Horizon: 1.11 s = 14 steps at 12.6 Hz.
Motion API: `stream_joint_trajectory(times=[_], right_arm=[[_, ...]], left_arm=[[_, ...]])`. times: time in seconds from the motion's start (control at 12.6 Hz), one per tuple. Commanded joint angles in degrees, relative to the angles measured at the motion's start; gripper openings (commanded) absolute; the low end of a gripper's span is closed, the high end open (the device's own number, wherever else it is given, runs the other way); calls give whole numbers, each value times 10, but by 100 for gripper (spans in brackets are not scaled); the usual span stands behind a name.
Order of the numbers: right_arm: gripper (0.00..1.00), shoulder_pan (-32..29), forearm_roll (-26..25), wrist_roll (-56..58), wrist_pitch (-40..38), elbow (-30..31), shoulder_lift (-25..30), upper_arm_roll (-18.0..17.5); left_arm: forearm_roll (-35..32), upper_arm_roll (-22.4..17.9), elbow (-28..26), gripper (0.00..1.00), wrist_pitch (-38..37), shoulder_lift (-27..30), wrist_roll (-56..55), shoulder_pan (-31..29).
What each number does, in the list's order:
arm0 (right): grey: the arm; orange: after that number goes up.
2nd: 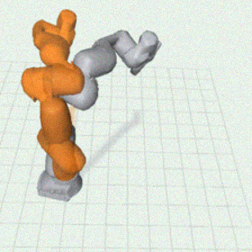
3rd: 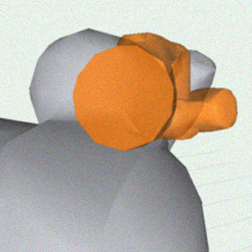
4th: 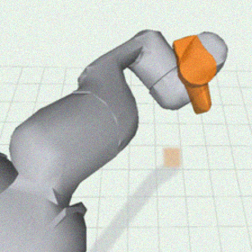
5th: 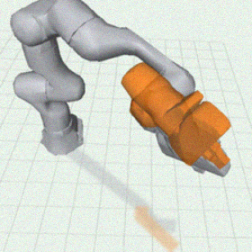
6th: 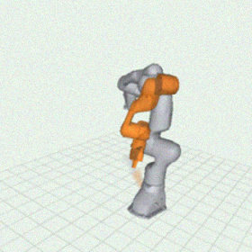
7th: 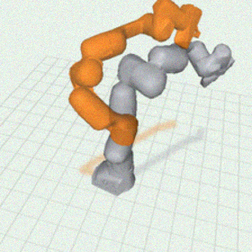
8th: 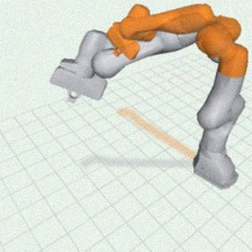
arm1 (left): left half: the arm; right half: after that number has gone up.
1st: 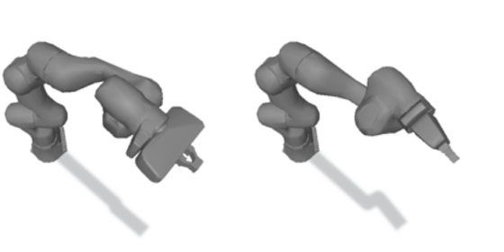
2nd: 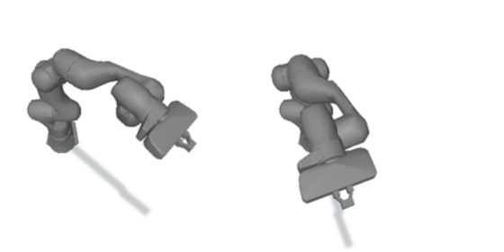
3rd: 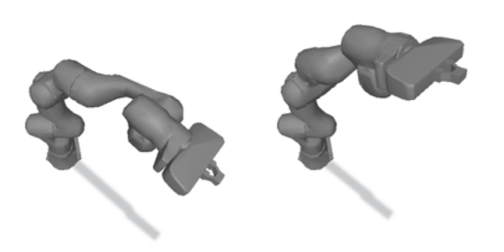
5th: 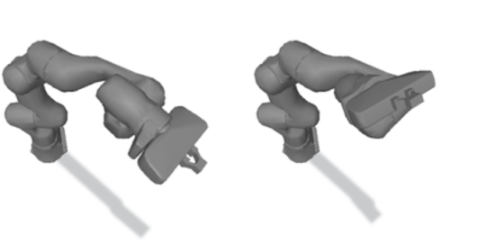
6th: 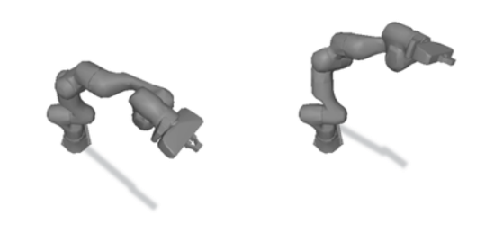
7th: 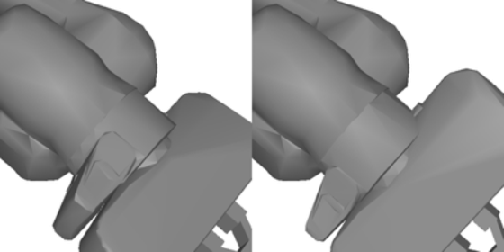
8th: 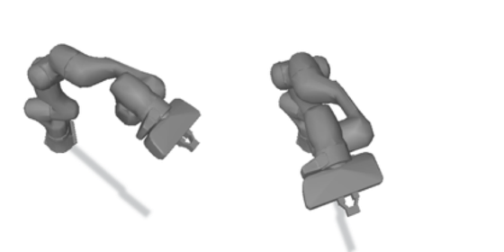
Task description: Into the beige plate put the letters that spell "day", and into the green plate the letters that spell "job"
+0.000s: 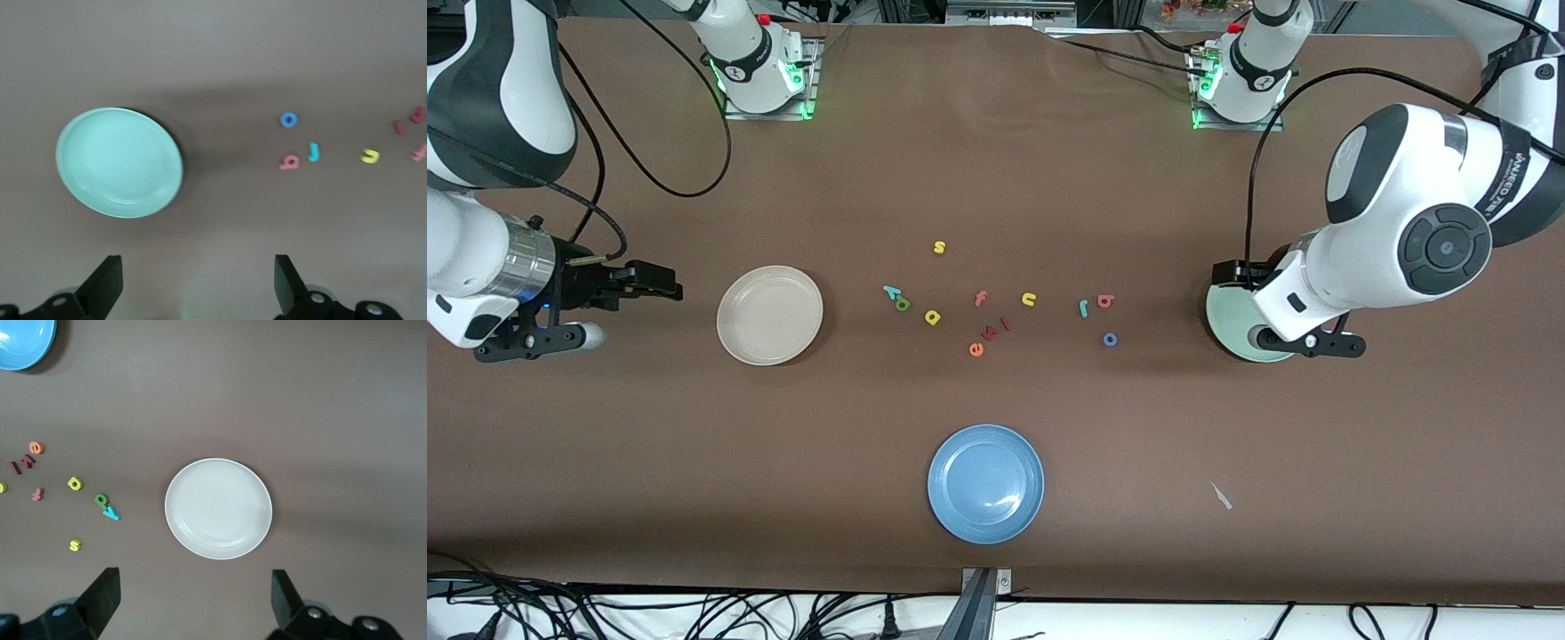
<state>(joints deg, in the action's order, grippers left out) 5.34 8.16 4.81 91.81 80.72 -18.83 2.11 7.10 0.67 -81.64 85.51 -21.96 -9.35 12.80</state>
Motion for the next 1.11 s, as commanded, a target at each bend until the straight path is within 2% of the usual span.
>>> stream_joint_trajectory(times=[0.0,0.08,0.32,0.4,0.56,0.79,0.87,1.03], right_arm=[[100,-2,5,-1,-14,11,24,3],[100,-2,4,-1,-14,20,31,3],[100,5,5,-36,7,32,32,-4],[100,8,5,-53,29,59,43,-19],[100,6,4,-100,98,143,83,-53],[100,7,-37,-204,142,180,86,-127],[100,7,-51,-246,158,196,86,-148],[100,7,-78,-318,201,232,80,-194]], left_arm=[[33,-1,-30,99,17,12,3,4],[33,1,-44,99,30,12,-3,8],[33,41,-100,98,102,16,-66,12],[33,53,-121,98,125,17,-85,12],[31,78,-168,98,183,17,-117,12],[27,99,-254,98,340,13,-155,16],[27,98,-269,98,380,8,-163,27],[25,97,-263,98,432,-28,-183,28]])
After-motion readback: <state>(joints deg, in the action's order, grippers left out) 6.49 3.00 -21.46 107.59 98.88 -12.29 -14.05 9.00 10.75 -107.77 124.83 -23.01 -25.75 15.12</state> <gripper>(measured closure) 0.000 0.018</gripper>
